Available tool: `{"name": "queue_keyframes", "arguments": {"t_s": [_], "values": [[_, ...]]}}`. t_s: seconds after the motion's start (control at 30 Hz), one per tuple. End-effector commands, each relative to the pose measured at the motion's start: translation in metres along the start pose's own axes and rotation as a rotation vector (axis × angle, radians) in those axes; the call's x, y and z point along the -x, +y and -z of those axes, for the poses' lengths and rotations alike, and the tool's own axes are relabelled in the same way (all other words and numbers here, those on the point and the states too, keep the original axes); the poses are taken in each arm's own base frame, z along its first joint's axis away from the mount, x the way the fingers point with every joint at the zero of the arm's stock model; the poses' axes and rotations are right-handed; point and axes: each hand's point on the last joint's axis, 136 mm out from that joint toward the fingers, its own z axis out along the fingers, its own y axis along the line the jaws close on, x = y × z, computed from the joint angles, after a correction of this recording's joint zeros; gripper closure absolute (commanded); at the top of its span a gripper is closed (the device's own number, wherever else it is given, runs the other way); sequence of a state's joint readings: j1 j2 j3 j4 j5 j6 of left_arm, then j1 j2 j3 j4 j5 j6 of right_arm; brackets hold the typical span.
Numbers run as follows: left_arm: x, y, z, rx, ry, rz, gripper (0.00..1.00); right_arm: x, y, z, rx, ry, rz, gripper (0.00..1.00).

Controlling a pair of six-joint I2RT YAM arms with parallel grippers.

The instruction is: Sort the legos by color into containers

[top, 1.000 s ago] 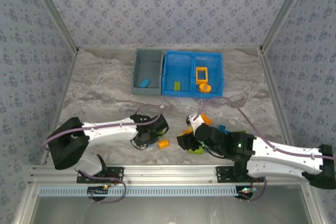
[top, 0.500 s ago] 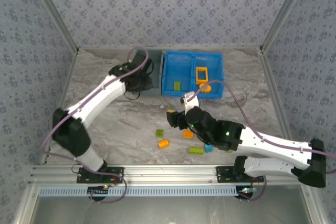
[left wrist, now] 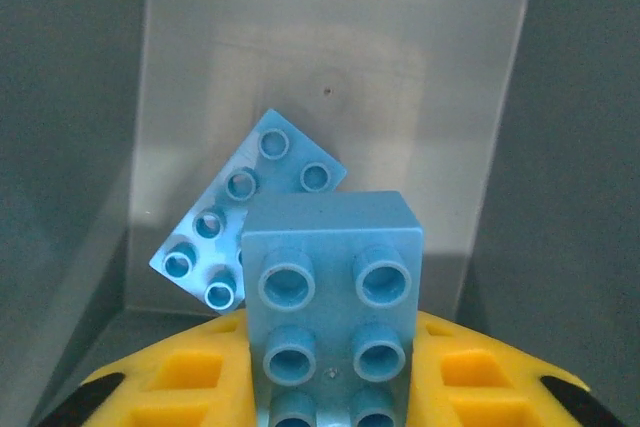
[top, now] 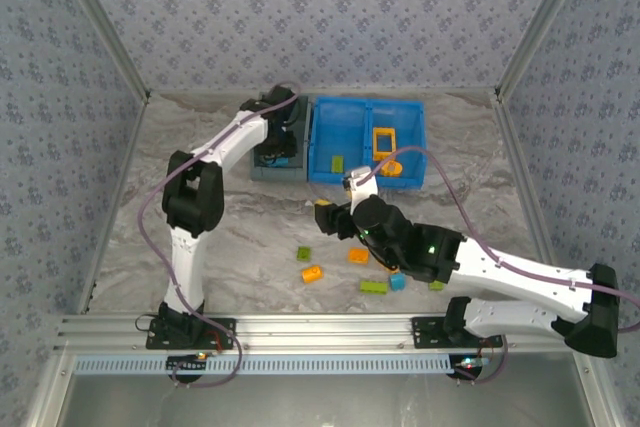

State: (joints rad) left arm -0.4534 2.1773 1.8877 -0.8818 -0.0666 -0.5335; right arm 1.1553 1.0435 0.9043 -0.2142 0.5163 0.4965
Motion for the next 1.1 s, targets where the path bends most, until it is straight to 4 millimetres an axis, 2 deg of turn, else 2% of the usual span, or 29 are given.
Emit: {"name": "queue_keyframes", "arguments": {"t_s": [0.0,0.1,0.23,0.37,0.47,0.57,0.67,0.77,0.9,1.0,1.07], "values": [[0.003,-0.005,0.018,-0.029,-0.003,-0.023,0.58,-0.006,-0.010,0.002,-0.027,0.019,-0.022,0.25],[0.005,-0.005,0.034,-0.044,-0.026,-0.015,0.49,-0.009,-0.017,0.002,-0.052,0.034,-0.025,0.25],[0.009,-0.008,0.069,-0.084,-0.073,0.012,0.45,-0.015,-0.032,0.004,-0.107,0.058,-0.035,0.25],[0.009,-0.007,0.121,-0.131,-0.161,0.053,0.45,-0.028,-0.049,0.005,-0.192,0.124,-0.053,0.26],[-0.006,-0.012,0.163,-0.193,-0.240,0.034,0.43,-0.046,-0.049,-0.002,-0.218,0.201,-0.061,0.27],[-0.042,-0.022,0.198,-0.251,-0.307,-0.052,0.37,-0.067,-0.037,-0.014,-0.210,0.270,-0.091,0.28],[-0.090,-0.026,0.219,-0.311,-0.336,-0.130,0.33,-0.095,-0.024,-0.029,-0.220,0.376,-0.137,0.29],[-0.138,-0.012,0.227,-0.339,-0.341,-0.161,0.32,-0.128,-0.011,-0.045,-0.246,0.525,-0.227,0.31],[-0.198,0.005,0.227,-0.415,-0.332,-0.215,0.30,-0.168,0.004,-0.060,-0.298,0.717,-0.335,0.31],[-0.232,0.017,0.221,-0.497,-0.330,-0.226,0.29,-0.182,0.018,-0.075,-0.273,0.774,-0.375,0.26],[-0.245,0.030,0.215,-0.510,-0.324,-0.203,0.29,-0.186,0.026,-0.084,-0.268,0.809,-0.388,0.24]]}}
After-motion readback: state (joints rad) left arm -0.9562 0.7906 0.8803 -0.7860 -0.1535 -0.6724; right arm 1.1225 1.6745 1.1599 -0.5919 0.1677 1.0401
